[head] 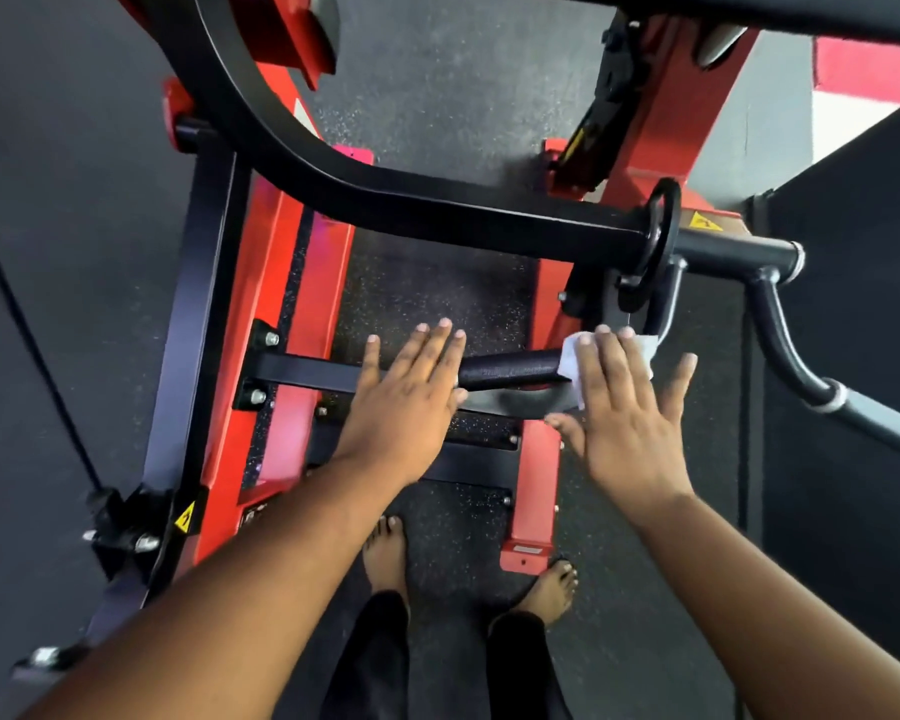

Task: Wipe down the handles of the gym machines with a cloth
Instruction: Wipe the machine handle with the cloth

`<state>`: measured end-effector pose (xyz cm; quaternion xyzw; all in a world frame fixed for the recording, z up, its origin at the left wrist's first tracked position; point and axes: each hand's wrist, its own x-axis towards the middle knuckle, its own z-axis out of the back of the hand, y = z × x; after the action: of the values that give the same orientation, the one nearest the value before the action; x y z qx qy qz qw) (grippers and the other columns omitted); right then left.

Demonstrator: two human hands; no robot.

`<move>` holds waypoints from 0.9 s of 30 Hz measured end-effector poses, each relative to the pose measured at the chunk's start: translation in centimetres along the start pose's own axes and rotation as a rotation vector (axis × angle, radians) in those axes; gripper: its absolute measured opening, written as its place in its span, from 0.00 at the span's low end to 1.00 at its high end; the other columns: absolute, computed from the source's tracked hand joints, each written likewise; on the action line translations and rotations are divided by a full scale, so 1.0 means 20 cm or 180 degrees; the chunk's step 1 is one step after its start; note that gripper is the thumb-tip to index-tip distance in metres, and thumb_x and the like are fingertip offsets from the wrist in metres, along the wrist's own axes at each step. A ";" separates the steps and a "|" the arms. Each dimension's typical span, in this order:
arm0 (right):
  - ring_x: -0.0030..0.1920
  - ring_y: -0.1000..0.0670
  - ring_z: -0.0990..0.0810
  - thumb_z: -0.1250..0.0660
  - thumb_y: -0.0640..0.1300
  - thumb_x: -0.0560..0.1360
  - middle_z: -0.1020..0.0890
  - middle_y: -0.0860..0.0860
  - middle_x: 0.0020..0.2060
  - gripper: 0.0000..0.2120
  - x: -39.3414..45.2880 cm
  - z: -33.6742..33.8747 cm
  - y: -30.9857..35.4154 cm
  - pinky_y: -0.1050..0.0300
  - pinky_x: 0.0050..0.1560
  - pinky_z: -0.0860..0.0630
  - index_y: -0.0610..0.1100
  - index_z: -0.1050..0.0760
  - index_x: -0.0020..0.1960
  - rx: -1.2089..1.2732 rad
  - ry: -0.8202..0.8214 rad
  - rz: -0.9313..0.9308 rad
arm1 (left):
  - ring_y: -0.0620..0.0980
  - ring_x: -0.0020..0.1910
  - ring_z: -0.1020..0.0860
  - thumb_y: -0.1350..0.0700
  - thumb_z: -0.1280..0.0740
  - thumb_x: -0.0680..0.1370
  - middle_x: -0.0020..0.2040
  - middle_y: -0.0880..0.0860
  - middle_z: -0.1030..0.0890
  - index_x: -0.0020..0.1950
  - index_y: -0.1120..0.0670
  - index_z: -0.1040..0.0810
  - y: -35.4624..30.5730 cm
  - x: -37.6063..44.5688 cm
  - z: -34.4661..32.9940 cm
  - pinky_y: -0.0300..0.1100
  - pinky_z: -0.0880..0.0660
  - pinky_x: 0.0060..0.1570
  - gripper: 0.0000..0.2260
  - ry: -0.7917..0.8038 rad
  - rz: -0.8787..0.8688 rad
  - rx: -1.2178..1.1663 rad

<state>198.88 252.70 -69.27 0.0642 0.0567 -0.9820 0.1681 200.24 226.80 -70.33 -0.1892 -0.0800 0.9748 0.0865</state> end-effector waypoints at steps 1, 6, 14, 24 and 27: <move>0.82 0.40 0.47 0.53 0.68 0.81 0.41 0.43 0.80 0.40 0.00 -0.01 0.03 0.27 0.76 0.62 0.41 0.46 0.82 -0.0016 -0.0028 0.0072 | 0.49 0.83 0.57 0.43 0.57 0.87 0.84 0.49 0.57 0.84 0.50 0.60 0.00 0.00 0.00 0.66 0.54 0.79 0.27 0.0001 0.0023 -0.0006; 0.82 0.43 0.46 0.49 0.61 0.85 0.38 0.44 0.80 0.33 0.08 0.00 0.27 0.28 0.77 0.55 0.41 0.44 0.82 -0.0043 -0.0157 0.0948 | 0.50 0.83 0.56 0.43 0.58 0.86 0.84 0.48 0.58 0.84 0.48 0.61 0.01 0.01 0.00 0.66 0.55 0.78 0.27 0.0044 0.0032 -0.0053; 0.72 0.43 0.31 0.52 0.67 0.83 0.26 0.46 0.66 0.33 0.13 0.05 0.01 0.20 0.72 0.58 0.43 0.34 0.75 -0.0305 0.0109 0.0181 | 0.52 0.84 0.55 0.42 0.58 0.86 0.84 0.51 0.60 0.84 0.46 0.55 0.02 0.03 0.02 0.68 0.55 0.78 0.26 0.0121 -0.0045 0.0049; 0.50 0.41 0.18 0.59 0.73 0.79 0.17 0.46 0.45 0.39 0.32 0.13 0.22 0.30 0.77 0.49 0.45 0.22 0.56 -0.0348 0.0454 0.0471 | 0.53 0.83 0.58 0.41 0.57 0.86 0.84 0.53 0.60 0.84 0.49 0.58 0.00 0.03 0.00 0.70 0.56 0.77 0.28 0.0096 -0.0027 0.0132; 0.51 0.43 0.18 0.62 0.74 0.78 0.15 0.47 0.48 0.39 0.39 0.15 0.19 0.41 0.73 0.36 0.47 0.23 0.57 -0.0274 0.0749 0.0662 | 0.53 0.83 0.57 0.40 0.55 0.86 0.85 0.52 0.59 0.84 0.49 0.53 -0.01 0.04 0.01 0.71 0.56 0.76 0.28 0.0100 0.0015 0.0182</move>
<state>192.53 246.25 -67.78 0.1770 0.1112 -0.9417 0.2636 199.55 227.03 -70.43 -0.2021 -0.0502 0.9738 0.0909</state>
